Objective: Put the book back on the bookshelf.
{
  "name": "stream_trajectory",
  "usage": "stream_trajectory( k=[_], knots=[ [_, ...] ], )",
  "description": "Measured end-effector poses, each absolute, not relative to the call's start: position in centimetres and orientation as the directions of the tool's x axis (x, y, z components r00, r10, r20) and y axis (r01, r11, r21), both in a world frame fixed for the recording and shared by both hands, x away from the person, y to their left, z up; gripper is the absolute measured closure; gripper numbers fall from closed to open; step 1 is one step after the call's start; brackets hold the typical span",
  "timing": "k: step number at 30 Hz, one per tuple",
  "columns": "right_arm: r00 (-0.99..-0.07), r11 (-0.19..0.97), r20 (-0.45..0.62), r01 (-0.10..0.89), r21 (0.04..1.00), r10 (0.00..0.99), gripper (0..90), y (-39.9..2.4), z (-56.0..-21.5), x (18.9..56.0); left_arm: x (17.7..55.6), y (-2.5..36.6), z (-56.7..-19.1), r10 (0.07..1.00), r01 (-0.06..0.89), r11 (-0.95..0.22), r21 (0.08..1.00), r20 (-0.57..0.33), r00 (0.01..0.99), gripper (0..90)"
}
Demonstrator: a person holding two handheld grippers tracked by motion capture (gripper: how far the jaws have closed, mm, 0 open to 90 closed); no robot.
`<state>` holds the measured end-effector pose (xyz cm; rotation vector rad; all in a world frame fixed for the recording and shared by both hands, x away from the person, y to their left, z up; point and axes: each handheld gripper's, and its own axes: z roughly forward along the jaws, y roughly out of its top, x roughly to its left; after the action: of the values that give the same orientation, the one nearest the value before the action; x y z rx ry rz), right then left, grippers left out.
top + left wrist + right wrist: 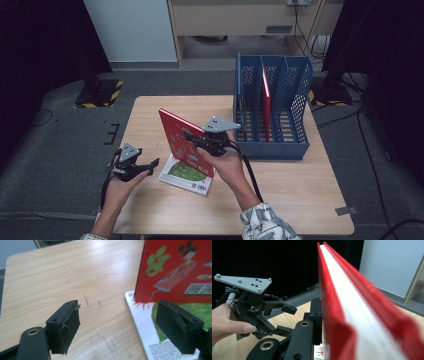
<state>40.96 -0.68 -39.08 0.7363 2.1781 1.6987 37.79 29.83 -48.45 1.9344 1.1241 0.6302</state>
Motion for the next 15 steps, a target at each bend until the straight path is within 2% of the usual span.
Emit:
stream_trajectory(
  k=[5, 15],
  knots=[
    [-0.816, 0.178, 0.082, 0.221, 0.959, 0.572, 79.4, -0.9, -38.8, 40.8, 38.1, 30.3, -49.3, 0.882, 0.506, -0.311, 0.804, 0.045, 0.469, 10.9],
    [-0.799, 0.161, 0.084, 0.221, 0.962, 0.596, 79.5, -2.1, -37.8, 40.3, 38.4, 30.8, -50.5, 0.888, 0.537, -0.346, 0.769, 0.084, 0.451, 8.2]
  ],
)
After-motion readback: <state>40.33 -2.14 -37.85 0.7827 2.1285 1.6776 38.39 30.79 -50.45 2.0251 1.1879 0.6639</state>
